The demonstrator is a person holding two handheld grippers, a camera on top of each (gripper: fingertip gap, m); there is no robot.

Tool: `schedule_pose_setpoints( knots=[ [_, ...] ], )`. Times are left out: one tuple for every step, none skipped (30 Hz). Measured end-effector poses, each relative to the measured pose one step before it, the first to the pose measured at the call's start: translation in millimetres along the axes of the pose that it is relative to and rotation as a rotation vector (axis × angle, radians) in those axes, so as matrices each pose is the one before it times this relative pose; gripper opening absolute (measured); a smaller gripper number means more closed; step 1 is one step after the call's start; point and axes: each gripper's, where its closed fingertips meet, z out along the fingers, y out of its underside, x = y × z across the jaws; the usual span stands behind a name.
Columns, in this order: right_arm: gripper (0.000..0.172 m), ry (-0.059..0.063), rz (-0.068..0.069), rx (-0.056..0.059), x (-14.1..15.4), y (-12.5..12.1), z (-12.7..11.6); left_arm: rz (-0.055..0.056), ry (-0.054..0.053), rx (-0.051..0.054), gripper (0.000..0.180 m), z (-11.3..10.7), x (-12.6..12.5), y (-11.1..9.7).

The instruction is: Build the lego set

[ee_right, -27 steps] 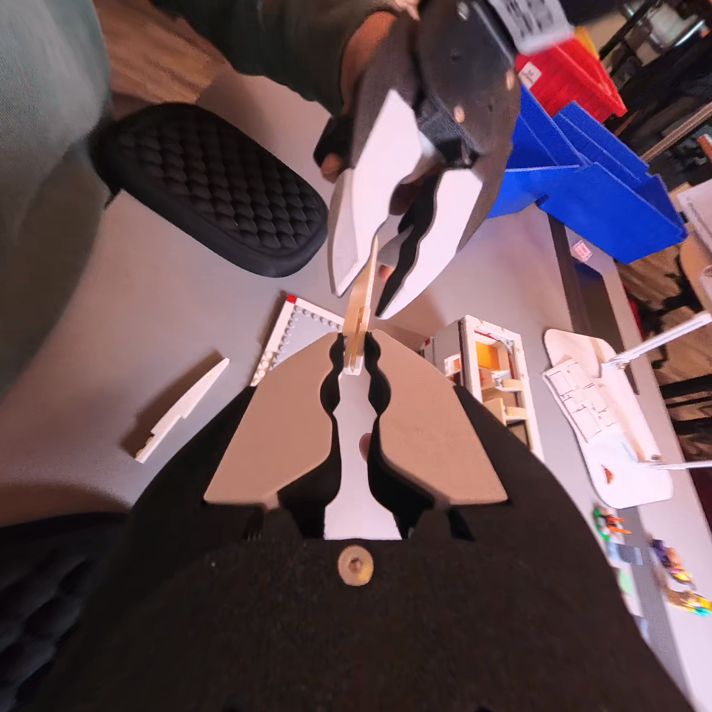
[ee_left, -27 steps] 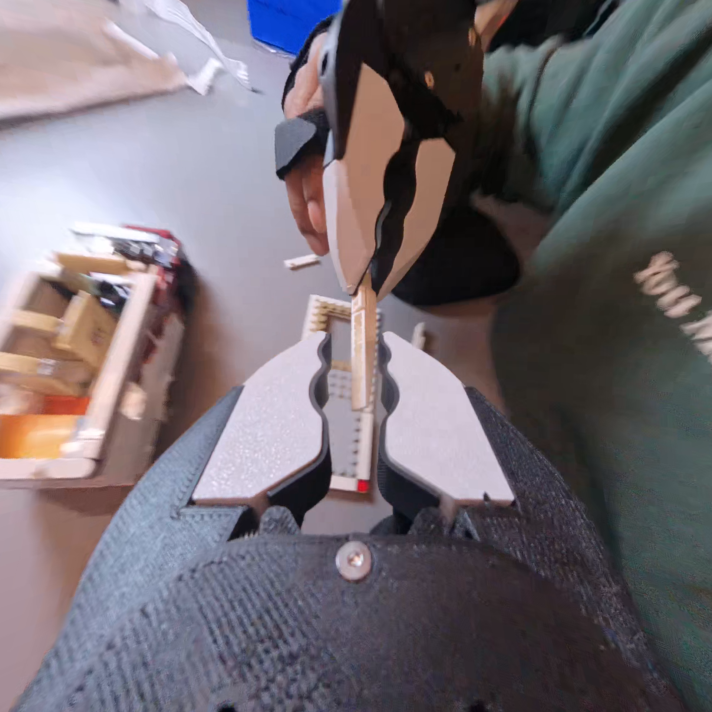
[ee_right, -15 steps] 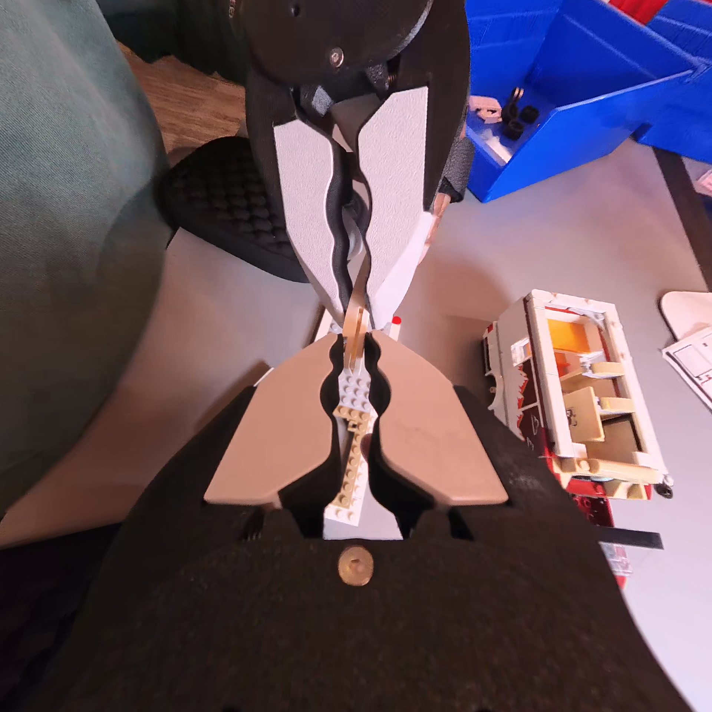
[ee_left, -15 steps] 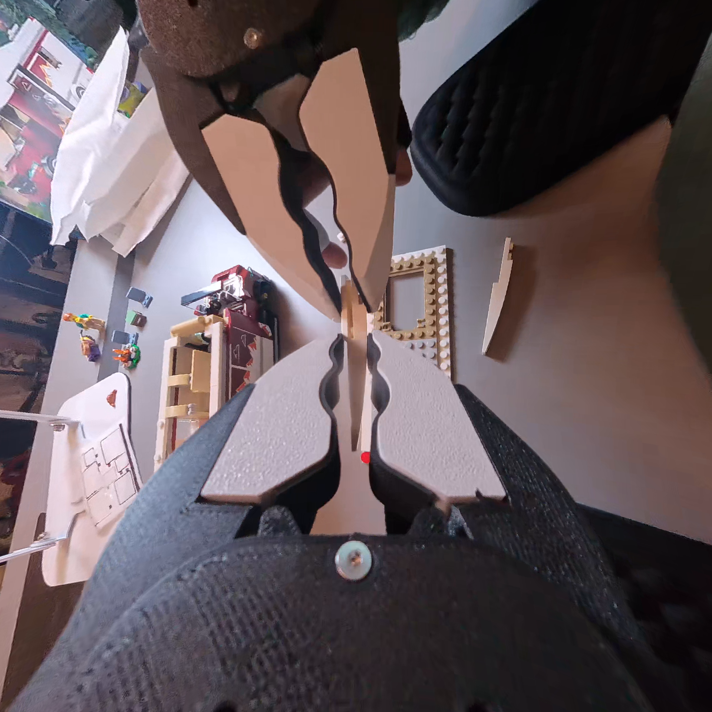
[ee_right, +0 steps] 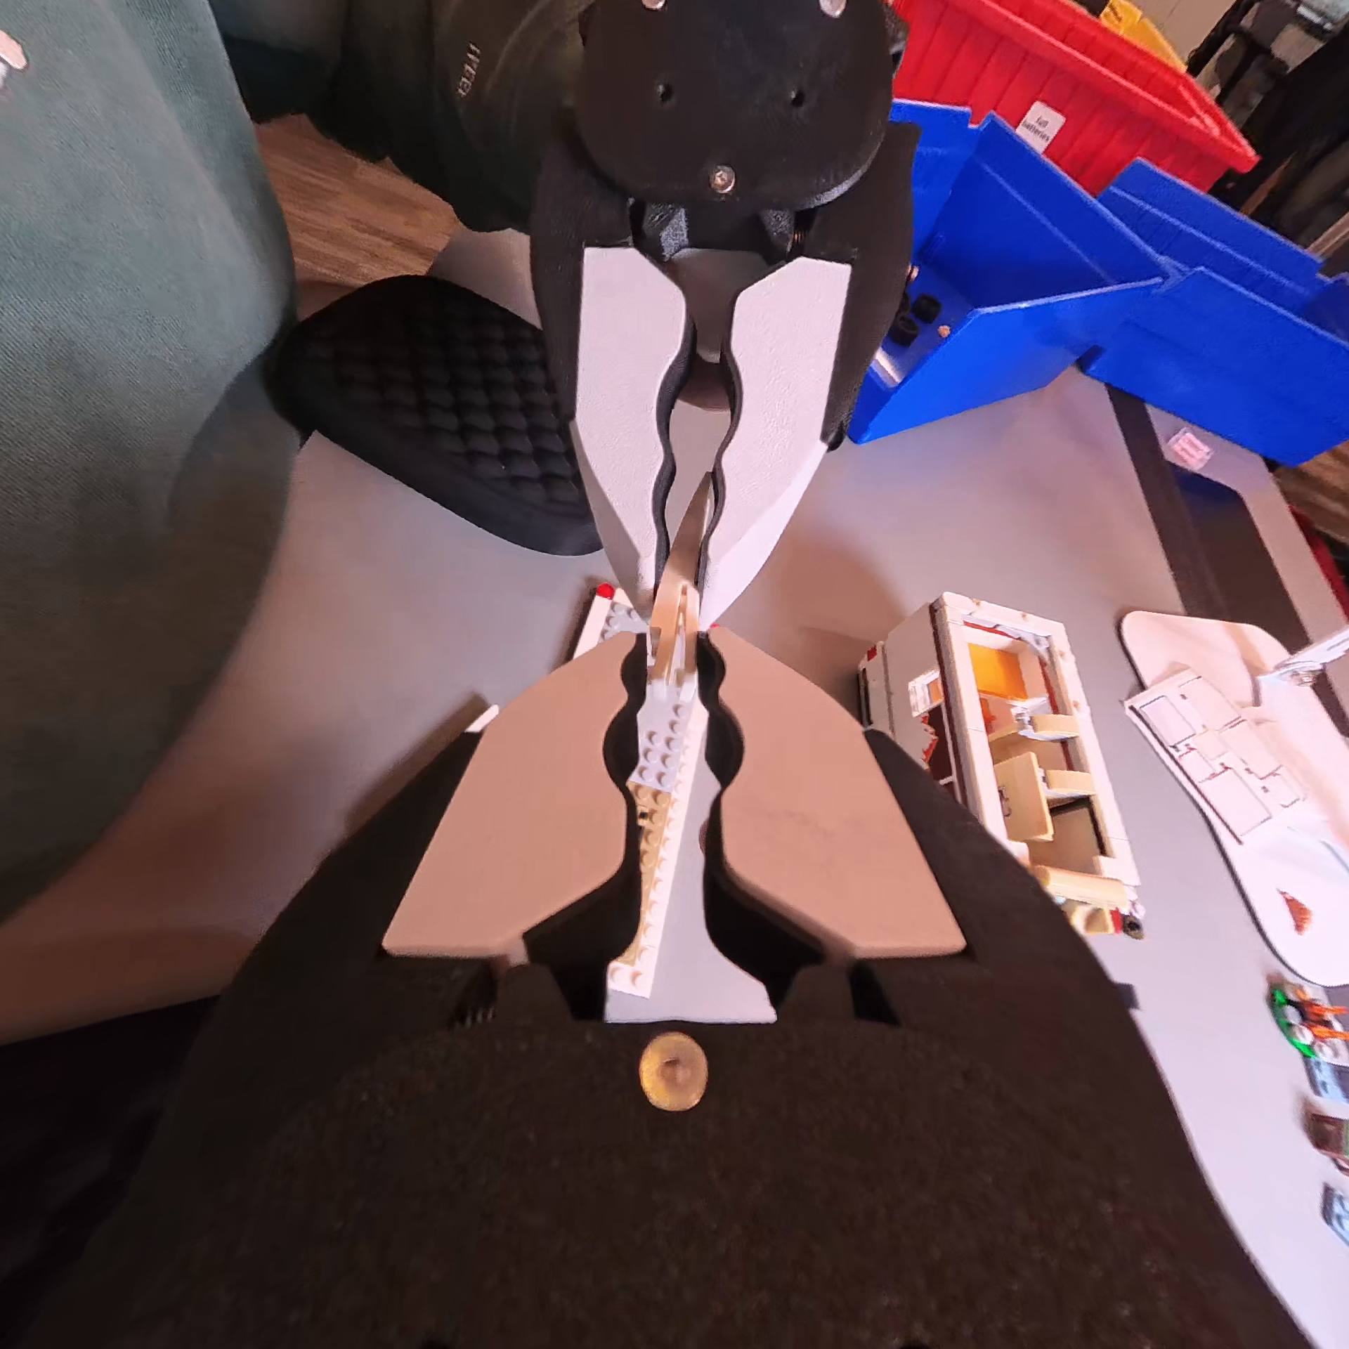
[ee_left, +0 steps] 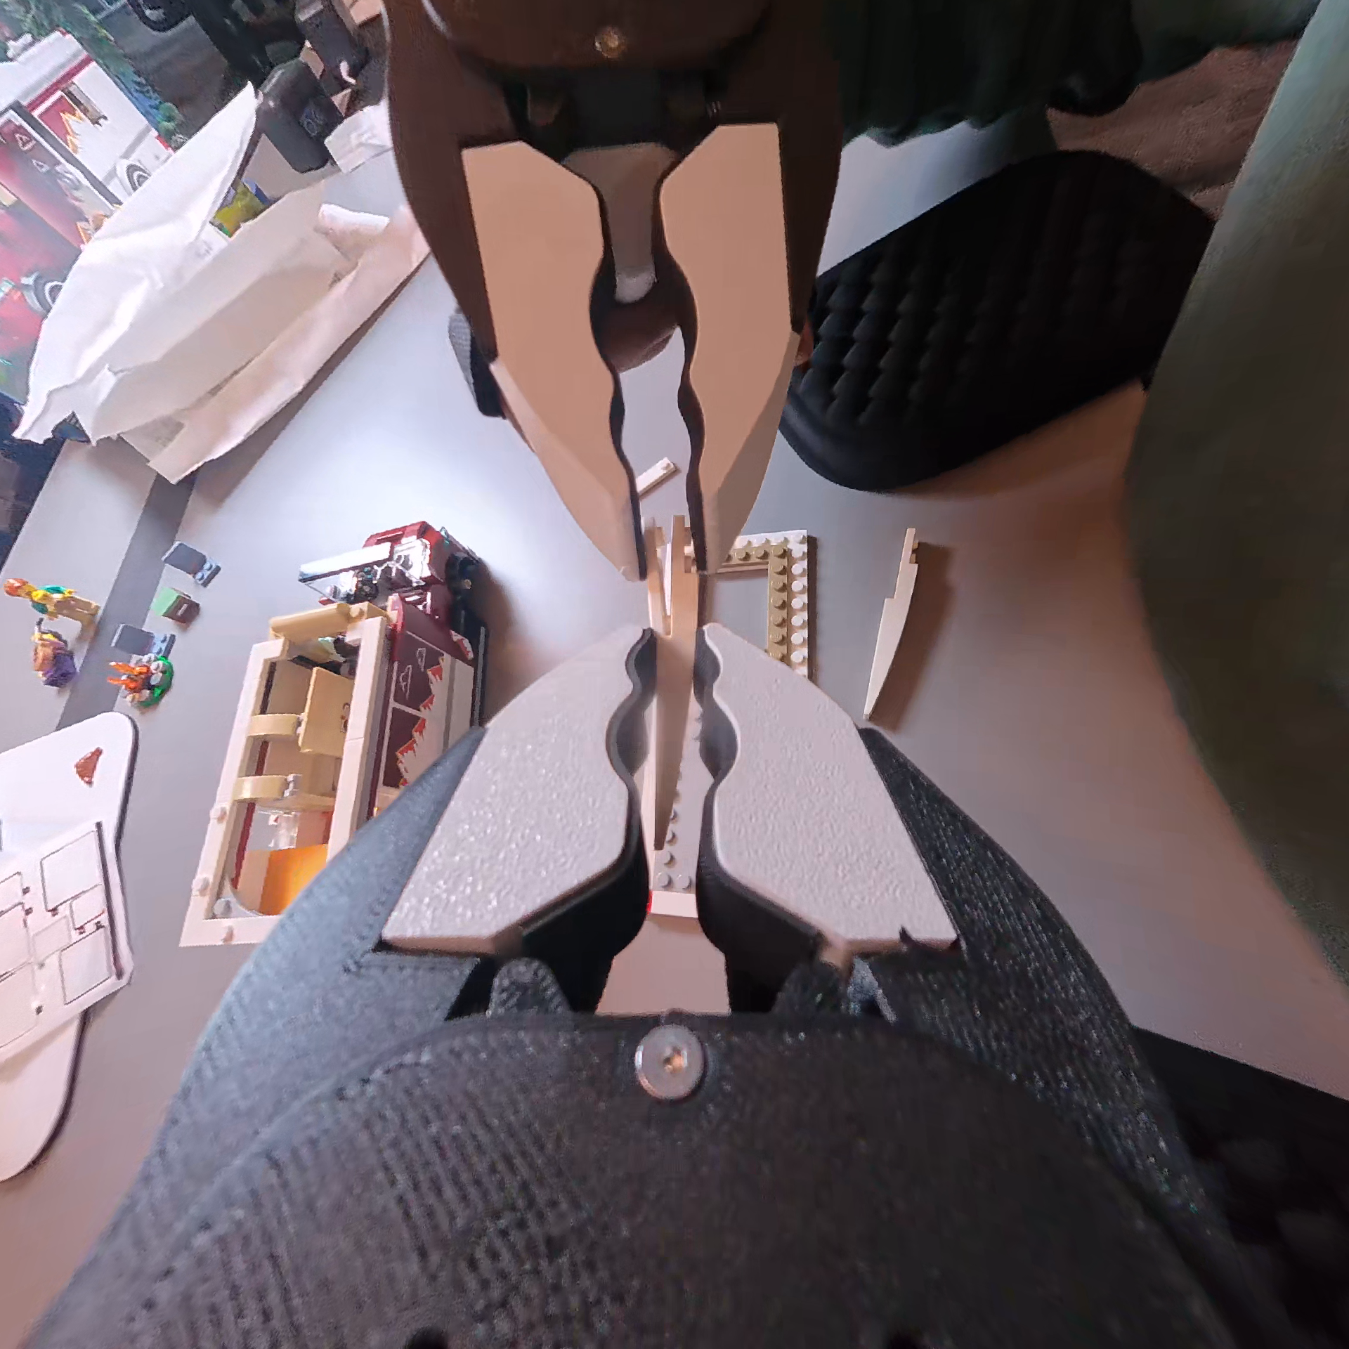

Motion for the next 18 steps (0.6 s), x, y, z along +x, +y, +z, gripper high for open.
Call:
schedule_pose_setpoints(
  knots=[
    [0.012, 0.0076, -0.0054, 0.0044, 0.3, -1.09, -0.93, -0.0165, 0.0065, 0.0142, 0.01, -0.82, 0.1, -1.15],
    [0.01, 0.0064, -0.0032, -0.0001, 0.1, -0.56, -0.47, -0.0157, 0.0076, 0.0122, 0.01, -0.56, 0.3, -0.89],
    [0.01, 0.0037, -0.001, -0.0004, -0.06, -0.55, 0.01, -0.018, 0.0091, 0.0111, 0.01, -0.31, 0.72, -0.68],
    [0.009, 0.0047, 0.0009, 0.0011, 0.45, -0.57, 0.12, -0.0165, 0.0065, 0.0104, 0.01, -0.32, 0.19, -0.28],
    [0.009, 0.0036, -0.0006, 0.0037, 0.27, -0.47, 0.29, -0.0114, 0.0035, 0.007, 0.01, -0.52, -0.09, -0.15],
    [0.008, -0.0008, 0.0016, 0.0009, -0.04, 0.03, 0.13, -0.0011, -0.0026, 0.0021, 0.01, -0.15, -0.09, 0.0],
    [0.008, -0.0048, -0.004, -0.0018, -0.81, 0.17, 0.12, 0.0042, -0.0013, -0.0035, 0.01, 0.27, 0.71, 0.19],
    [0.008, -0.006, -0.0084, -0.0045, -1.47, 0.37, 0.73, -0.001, 0.0099, -0.0065, 0.01, 0.17, 1.81, 0.56],
    [0.008, -0.0009, -0.0085, -0.0098, -0.93, 0.71, 1.06, -0.002, 0.0083, -0.0075, 0.01, -0.07, 1.33, 1.12],
    [0.008, 0.0005, -0.0072, -0.0085, -0.3, 0.63, 1.1, 0.001, 0.0013, -0.0019, 0.01, 0.16, 0.61, 1.15],
    [0.008, -0.0038, -0.0023, -0.0067, -0.46, 0.78, 1.27, -0.0063, 0.0076, -0.0018, 0.01, 0.34, 1.03, 1.24],
    [0.008, 0.0003, 0.0022, -0.0038, 0.43, 0.72, 1.18, -0.0011, 0.0015, -0.0046, 0.011, 0.51, 0.53, 0.95],
    [0.007, 0.0027, 0.0031, 0.0066, 1.13, -0.49, 0.72, 0.018, -0.0198, 0.0062, 0.013, 0.36, -1.14, -0.44],
    [0.007, -0.0063, 0.0097, 0.0058, -0.04, -0.45, 0.85, 0.0185, -0.0163, 0.0082, 0.013, 0.6, -0.16, -1.23],
    [0.007, -0.0028, 0.0063, 0.0006, -0.06, 0.65, 1.17, 0.0173, -0.015, -0.0126, 0.013, 1.02, -0.49, 1.52],
    [0.007, 0.0014, 0.0053, -0.0017, 0.25, 1.42, 1.24, 0.0214, -0.0176, -0.023, 0.013, 0.87, -1.45, 3.18],
    [0.007, -0.005, 0.0089, 0.0047, -0.83, 0.38, 0.78, 0.003, -0.0039, -0.0153, 0.012, 0.53, 0.3, 1.99],
    [0.007, -0.0008, 0.0071, 0.0124, -0.72, -0.82, 0.25, -0.007, 0.0036, -0.0042, 0.012, -0.31, 0.85, 0.45]
  ],
)
